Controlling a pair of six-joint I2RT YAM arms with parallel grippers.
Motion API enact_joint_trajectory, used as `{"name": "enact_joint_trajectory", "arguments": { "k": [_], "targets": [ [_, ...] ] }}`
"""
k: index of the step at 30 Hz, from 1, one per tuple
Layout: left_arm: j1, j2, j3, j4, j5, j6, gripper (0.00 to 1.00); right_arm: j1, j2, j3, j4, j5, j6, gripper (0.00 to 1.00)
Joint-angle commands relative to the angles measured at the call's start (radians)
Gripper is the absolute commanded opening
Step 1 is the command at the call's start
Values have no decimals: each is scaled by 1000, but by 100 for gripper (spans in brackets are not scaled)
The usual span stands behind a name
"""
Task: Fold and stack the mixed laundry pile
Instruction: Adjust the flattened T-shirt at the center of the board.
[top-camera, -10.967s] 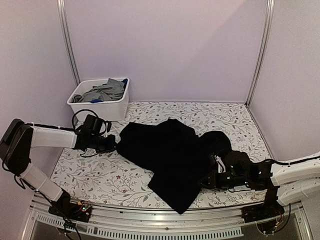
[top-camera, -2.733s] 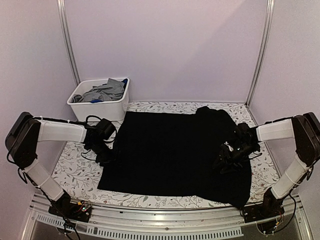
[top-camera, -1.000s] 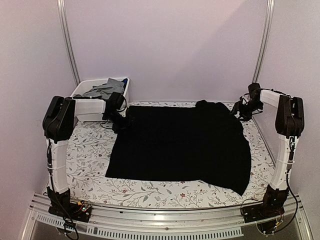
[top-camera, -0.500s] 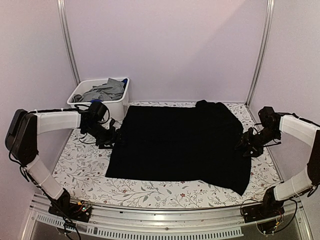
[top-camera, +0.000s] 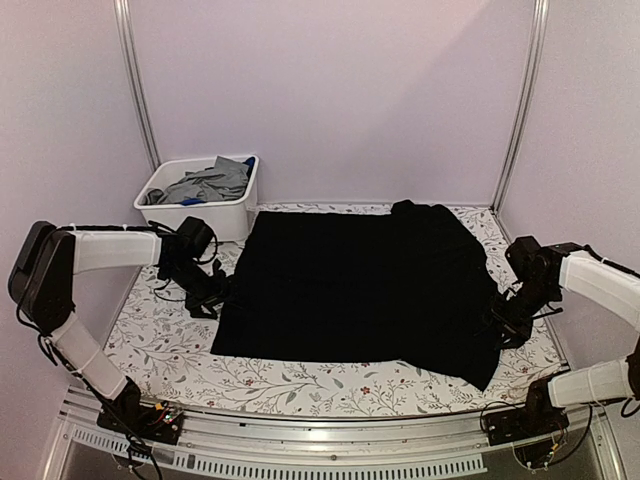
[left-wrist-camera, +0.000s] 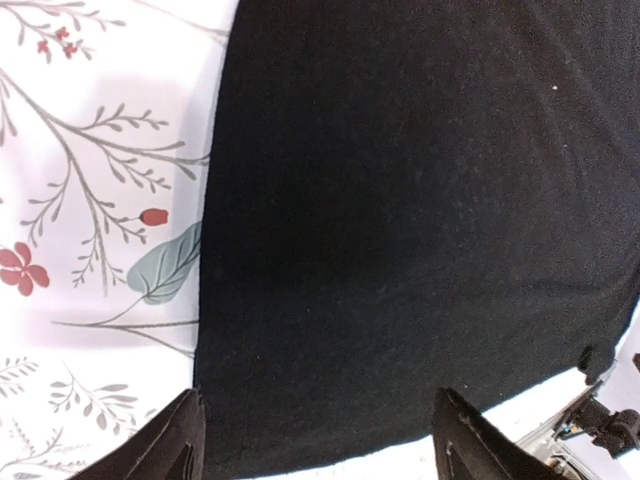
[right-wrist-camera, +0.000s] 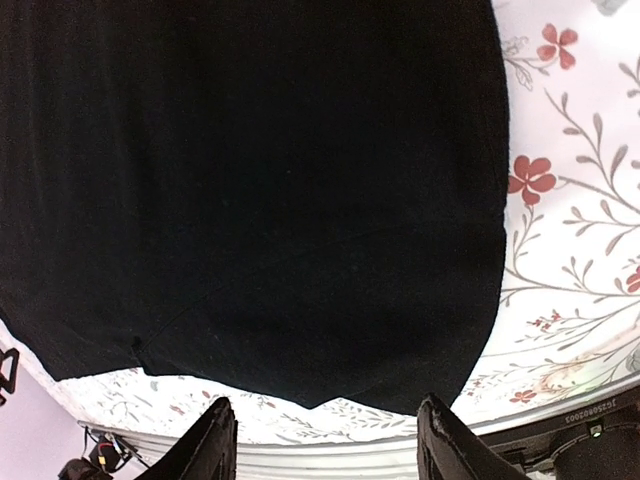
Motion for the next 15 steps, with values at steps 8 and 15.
{"name": "enact_joint_trajectory", "arguments": {
  "k": [8,15],
  "targets": [
    [-2,44,57,81,48,66,77,18,47,-77,196,-9,103,64],
    [-8,175,191,77,-5,179,73,12,266,51,270,45,10,64]
  ]
}}
